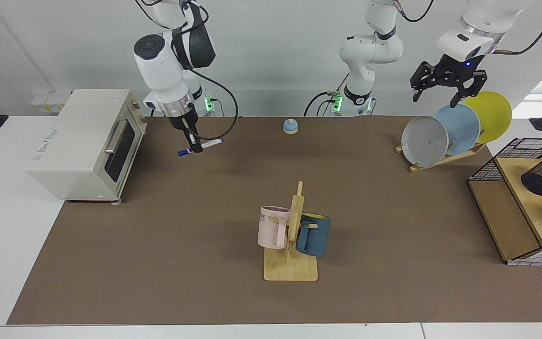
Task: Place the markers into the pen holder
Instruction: 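Lift the marker with the right gripper while the left gripper approaches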
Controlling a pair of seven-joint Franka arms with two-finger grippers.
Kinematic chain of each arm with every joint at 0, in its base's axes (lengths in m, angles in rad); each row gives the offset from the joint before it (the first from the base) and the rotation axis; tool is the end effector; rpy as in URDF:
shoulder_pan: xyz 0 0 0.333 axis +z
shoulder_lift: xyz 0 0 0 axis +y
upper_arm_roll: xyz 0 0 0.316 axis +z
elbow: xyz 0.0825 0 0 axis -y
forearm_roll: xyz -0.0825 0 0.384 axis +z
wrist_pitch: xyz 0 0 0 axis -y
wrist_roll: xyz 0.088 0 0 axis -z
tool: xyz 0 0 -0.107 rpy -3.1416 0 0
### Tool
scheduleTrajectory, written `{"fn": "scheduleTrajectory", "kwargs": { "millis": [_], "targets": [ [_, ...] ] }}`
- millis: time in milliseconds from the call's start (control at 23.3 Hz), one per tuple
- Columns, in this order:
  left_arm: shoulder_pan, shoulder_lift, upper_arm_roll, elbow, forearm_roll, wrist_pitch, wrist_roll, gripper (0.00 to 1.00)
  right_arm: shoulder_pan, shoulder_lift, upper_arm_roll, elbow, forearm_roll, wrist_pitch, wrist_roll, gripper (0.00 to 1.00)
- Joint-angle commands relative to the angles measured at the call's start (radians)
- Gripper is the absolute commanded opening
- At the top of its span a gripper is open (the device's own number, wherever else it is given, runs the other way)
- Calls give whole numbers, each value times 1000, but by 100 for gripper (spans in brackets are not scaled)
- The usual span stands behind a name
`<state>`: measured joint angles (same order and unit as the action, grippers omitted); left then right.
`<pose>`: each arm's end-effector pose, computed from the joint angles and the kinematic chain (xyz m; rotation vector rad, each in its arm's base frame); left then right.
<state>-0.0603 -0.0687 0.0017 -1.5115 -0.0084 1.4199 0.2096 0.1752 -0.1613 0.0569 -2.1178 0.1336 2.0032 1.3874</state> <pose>0.5155 -0.0312 0.6758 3.1029 -0.4205 -0.0348 0.4949 0.1263 0.4876 -2.4919 1.7214 0.0758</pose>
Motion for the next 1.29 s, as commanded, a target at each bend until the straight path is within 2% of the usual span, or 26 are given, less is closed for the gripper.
{"fn": "scheduleTrajectory", "kwargs": {
  "millis": [0,171,343,600,729,900,1243],
  "targets": [
    [-1,-26,-5,-27,-15,-1,-10,100,58,20,7,93,3,-40,76,0],
    [-6,-26,-12,-27,-16,-1,-111,100,128,49,7,160,-15,-41,163,0],
    [-9,-26,-34,-29,-42,-1,-241,100,148,78,7,212,-23,-46,223,0],
    [-9,-25,-68,-27,-122,7,-611,100,161,131,7,309,-17,-86,249,0],
    [-9,-25,-92,-27,-142,7,-751,100,173,143,7,321,-14,-95,272,0],
    [-7,-20,-112,-27,-182,1,-848,100,176,164,11,335,-15,-93,323,0],
    [-4,-3,-144,-16,-205,-13,-947,100,253,249,11,444,-28,-96,444,0]
  ]
}}
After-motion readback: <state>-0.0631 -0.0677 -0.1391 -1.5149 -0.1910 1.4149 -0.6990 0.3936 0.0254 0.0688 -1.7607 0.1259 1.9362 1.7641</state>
